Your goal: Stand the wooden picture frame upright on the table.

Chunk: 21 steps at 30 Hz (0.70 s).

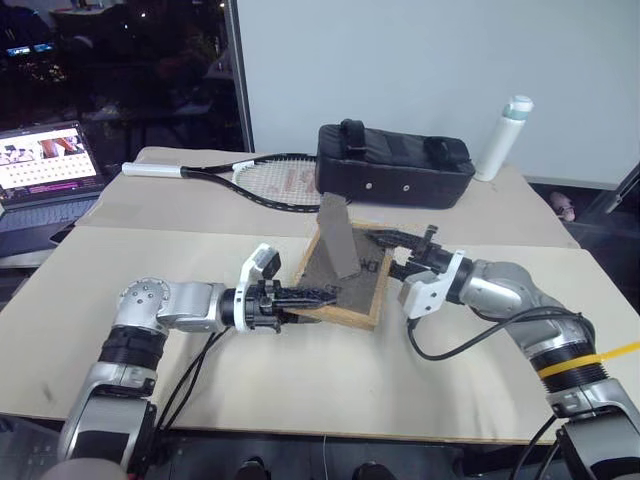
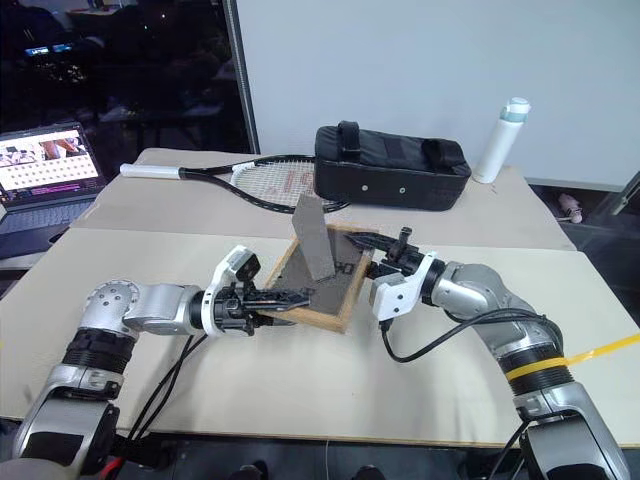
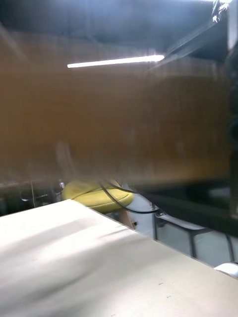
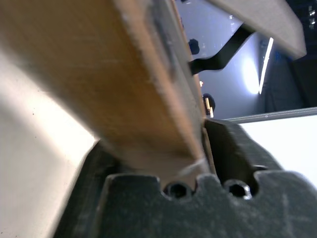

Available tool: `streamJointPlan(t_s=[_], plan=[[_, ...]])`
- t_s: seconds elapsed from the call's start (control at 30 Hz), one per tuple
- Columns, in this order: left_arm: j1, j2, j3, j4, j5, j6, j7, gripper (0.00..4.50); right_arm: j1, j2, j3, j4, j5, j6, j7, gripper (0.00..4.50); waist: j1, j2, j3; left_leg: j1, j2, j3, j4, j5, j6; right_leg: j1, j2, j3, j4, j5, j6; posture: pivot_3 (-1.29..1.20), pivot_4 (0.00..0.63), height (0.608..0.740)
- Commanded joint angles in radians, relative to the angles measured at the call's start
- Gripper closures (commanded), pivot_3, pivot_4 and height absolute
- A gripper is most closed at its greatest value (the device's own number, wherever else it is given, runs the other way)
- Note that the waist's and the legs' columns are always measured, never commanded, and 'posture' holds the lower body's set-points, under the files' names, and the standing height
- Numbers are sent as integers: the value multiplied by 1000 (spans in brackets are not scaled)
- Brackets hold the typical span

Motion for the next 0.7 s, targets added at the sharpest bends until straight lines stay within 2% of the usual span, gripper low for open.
streamJointPlan(t_s=[0.03,0.07,0.13,0.2,0.23,0.3,0.37,0.5,0.6,0.7], plan=[[26,23,50,-85,95,-49,-22,1023,-22,12,-52,-31,108,-8,-8,3152,-2,0,0,0,0,0,0,0,0,0,0,0,0,0,0,0,150,721],[31,33,89,-135,138,-84,-66,548,-18,14,-58,-25,132,6,3,3181,-1,0,0,0,0,0,0,0,0,0,0,0,0,0,0,0,150,721],[68,85,136,-280,298,-186,-202,4,-11,24,-74,-10,208,51,39,3191,-1,0,0,0,0,0,0,0,0,0,0,0,0,0,0,0,150,721],[121,153,134,-422,487,-321,-377,0,-4,46,-90,2,324,142,101,3196,-5,0,0,0,0,0,-1,0,-1,0,0,0,0,0,-1,0,150,721],[150,189,142,-472,547,-371,-473,0,-1,70,-103,4,421,248,155,3197,-5,0,0,1,0,0,-2,1,-1,1,0,0,0,1,-1,0,150,721],[187,233,155,-515,614,-428,-590,0,-6,103,-128,30,528,435,212,3200,-5,0,0,3,0,0,-4,2,-2,2,0,0,-1,1,-2,0,150,721],[209,253,148,-541,697,-495,-665,0,-6,140,-169,67,598,545,219,3212,0,1,0,4,0,0,-5,2,-2,3,0,0,-1,1,-2,0,150,721],[188,216,116,-464,827,-532,-649,0,1,228,-280,134,780,791,225,3214,9,0,0,3,0,0,-4,2,-1,3,0,-1,-2,1,-2,0,150,721],[210,173,79,-421,1016,-697,-650,0,-7,280,-355,160,907,1047,187,3215,5,0,0,2,0,0,-5,2,-1,2,0,-1,-2,1,-2,0,150,721],[227,132,88,-431,1091,-777,-647,0,-4,306,-391,157,973,1252,146,3216,-2,0,0,1,0,0,-7,2,-1,0,0,-1,-1,1,-2,0,150,721]])
